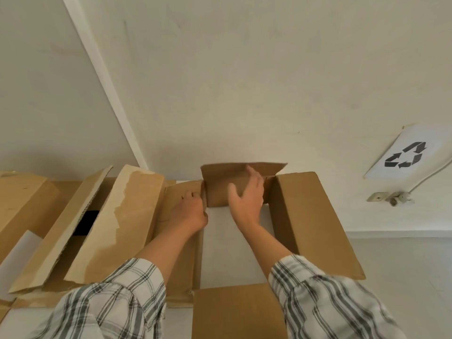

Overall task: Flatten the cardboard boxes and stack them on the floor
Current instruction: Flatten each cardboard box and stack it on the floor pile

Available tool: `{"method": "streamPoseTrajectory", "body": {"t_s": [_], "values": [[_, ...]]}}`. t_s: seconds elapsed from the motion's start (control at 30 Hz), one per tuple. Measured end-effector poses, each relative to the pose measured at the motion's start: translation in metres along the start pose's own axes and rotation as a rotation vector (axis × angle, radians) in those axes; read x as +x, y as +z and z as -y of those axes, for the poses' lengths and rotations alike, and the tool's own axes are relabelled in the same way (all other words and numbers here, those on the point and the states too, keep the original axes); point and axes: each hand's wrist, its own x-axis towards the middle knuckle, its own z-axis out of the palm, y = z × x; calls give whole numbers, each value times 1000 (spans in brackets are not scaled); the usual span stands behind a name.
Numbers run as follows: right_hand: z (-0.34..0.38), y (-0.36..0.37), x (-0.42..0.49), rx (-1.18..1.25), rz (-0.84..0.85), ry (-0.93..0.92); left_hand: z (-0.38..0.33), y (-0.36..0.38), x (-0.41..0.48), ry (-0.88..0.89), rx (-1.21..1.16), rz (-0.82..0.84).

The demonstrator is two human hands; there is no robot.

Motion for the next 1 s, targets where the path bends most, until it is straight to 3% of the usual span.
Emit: {"method": "streamPoseTrajectory", "body": {"t_s": [0.1, 0.23, 0.33, 0.57, 0.8, 1.0], "values": [[-8, 1, 28, -678, 243, -234, 2, -5, 8, 16, 35, 19], [-22, 1, 59, -1077, 560, -226, 9, -8, 17, 42, 28, 23], [-32, 0, 69, -1086, 656, -152, 14, -3, 24, 47, -15, 4], [-38, 1, 71, -1116, 700, -132, 19, 8, 29, 34, -117, -11], [-36, -15, 30, -1125, 615, -139, 28, 16, 3, 50, -213, 35], [-4, -18, -41, -1072, 651, -231, 62, 24, -22, -136, -419, 84]]}}
